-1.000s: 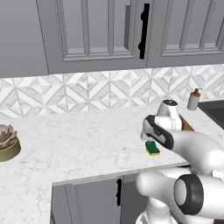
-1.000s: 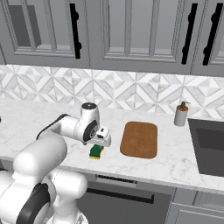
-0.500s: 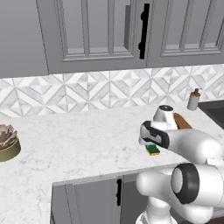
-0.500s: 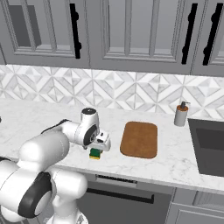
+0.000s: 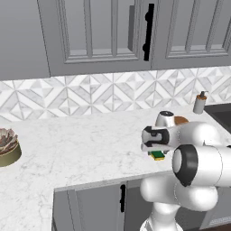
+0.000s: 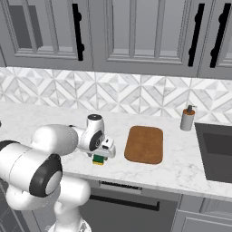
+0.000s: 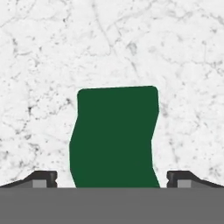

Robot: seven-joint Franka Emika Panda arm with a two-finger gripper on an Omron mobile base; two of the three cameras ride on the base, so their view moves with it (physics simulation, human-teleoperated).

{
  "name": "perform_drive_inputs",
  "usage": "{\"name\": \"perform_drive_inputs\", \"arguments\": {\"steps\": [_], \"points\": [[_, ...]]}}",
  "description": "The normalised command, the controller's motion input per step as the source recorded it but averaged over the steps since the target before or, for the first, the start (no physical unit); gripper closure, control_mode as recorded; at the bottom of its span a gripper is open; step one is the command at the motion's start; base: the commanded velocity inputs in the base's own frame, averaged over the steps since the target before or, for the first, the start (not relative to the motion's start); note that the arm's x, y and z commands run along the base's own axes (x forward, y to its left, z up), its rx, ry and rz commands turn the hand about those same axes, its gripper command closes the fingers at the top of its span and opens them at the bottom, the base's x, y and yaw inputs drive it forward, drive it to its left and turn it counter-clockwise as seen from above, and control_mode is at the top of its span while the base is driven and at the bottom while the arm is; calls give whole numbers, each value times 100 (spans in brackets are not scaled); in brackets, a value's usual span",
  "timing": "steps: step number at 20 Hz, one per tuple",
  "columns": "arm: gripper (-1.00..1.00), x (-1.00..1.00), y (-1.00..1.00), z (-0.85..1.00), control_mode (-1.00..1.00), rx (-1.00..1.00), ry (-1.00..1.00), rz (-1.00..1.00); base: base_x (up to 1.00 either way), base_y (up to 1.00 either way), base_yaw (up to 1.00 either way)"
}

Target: Pick up the sponge from the counter and clean the cutting board by briefly scrubbing or pressing down on the cutting board. Once finished, release the sponge.

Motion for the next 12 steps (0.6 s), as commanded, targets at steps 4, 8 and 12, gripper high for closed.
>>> {"name": "perform_drive_inputs", "arguments": {"steps": [4, 8, 12], "points": [[-100, 11, 0, -27, -100, 0, 0, 0, 0, 0, 0], [100, 6, 0, -26, -100, 0, 0, 0, 0, 0, 0], [100, 0, 0, -5, -100, 0, 0, 0, 0, 0, 0]]}}
